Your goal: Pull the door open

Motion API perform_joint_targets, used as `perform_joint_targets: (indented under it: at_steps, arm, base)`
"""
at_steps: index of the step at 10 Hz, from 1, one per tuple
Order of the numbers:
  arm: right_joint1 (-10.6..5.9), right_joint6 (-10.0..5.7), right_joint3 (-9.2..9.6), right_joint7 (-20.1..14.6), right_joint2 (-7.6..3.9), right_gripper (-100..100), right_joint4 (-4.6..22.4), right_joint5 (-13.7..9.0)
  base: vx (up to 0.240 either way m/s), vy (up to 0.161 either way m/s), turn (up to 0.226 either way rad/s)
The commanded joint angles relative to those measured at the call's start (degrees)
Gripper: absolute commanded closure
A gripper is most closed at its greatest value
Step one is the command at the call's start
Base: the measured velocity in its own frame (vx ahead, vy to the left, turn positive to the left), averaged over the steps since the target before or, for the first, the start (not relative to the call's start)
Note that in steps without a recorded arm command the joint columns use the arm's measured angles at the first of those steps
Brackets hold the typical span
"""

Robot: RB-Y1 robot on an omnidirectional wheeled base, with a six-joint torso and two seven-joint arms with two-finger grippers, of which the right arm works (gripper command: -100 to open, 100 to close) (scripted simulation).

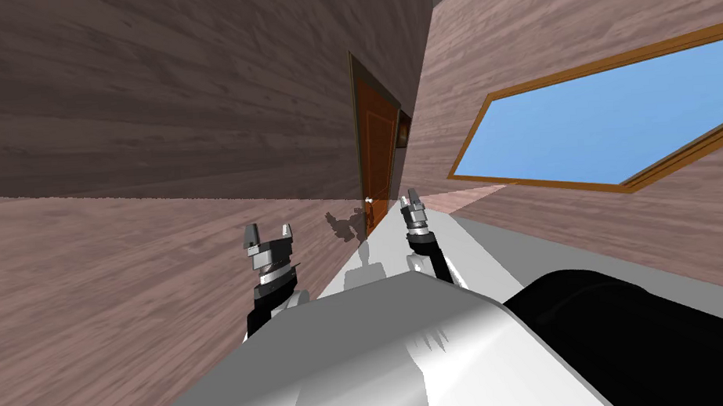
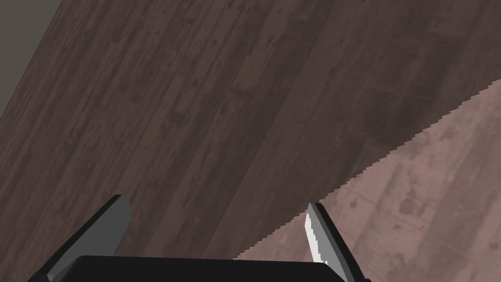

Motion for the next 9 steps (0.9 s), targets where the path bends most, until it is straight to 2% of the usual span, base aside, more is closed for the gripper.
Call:
perform_joint_targets:
  at_steps: [1, 3, 4, 9]
  arm:
    - [-0.7, -0.61, 0.09, 1.4, -0.44, -100, 2.1, 0.4]
    - [-1.26, -1.11, 0.16, 2.6, -0.77, -100, 3.9, 0.7]
    - [-1.94, -1.72, 0.25, 4.0, -1.15, -100, 6.0, 1.0]
    - [-4.21, -3.72, 0.54, 8.8, -2.29, -100, 13.0, 2.2]
  base:
    - [0.068, -0.118, 0.095]
    - [0.06, -0.025, 0.017]
    - [0.089, -0.026, 0.055]
    - [0.083, -0.059, 0.05]
